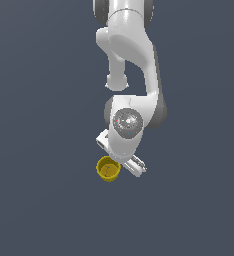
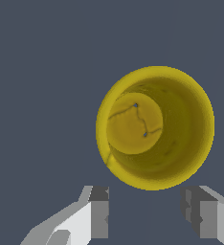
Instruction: Pick up the object and move it to a goal position.
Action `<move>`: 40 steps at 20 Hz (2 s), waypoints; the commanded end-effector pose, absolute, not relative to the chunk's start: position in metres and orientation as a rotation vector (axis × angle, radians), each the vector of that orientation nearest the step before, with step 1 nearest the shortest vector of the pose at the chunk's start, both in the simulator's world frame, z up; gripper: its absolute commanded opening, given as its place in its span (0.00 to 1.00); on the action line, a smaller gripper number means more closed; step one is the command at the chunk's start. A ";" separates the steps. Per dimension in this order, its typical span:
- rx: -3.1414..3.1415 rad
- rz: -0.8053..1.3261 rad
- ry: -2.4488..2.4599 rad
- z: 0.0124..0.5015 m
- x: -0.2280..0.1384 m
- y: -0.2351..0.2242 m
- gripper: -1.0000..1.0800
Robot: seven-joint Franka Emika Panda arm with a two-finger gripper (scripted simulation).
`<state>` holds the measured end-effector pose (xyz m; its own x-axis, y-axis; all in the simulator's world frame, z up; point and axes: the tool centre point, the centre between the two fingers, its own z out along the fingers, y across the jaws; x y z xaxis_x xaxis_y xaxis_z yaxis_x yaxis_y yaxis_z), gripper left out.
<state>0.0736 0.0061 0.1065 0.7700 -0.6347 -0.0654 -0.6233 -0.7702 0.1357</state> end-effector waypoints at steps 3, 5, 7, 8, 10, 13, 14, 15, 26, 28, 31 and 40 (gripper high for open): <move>2.773 -0.188 -1.187 0.098 0.087 0.003 0.62; 2.737 -0.198 -1.254 0.095 0.092 0.002 0.62; 2.701 -0.208 -1.318 0.091 0.097 0.000 0.62; 2.682 -0.212 -1.349 0.090 0.100 -0.001 0.62; 2.646 -0.221 -1.408 0.087 0.104 -0.004 0.62; 2.593 -0.233 -1.490 0.082 0.111 -0.007 0.62; 2.576 -0.237 -1.516 0.081 0.113 -0.009 0.62; 2.559 -0.241 -1.540 0.079 0.114 -0.010 0.62; 2.414 -0.270 -1.733 0.068 0.128 -0.022 0.62; 2.400 -0.272 -1.749 0.067 0.129 -0.024 0.62; 2.385 -0.275 -1.768 0.066 0.131 -0.025 0.62; 2.373 -0.276 -1.782 0.066 0.132 -0.027 0.62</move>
<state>0.1319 -0.0268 0.0654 0.2722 -0.9609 -0.0510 -0.9311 -0.2764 0.2380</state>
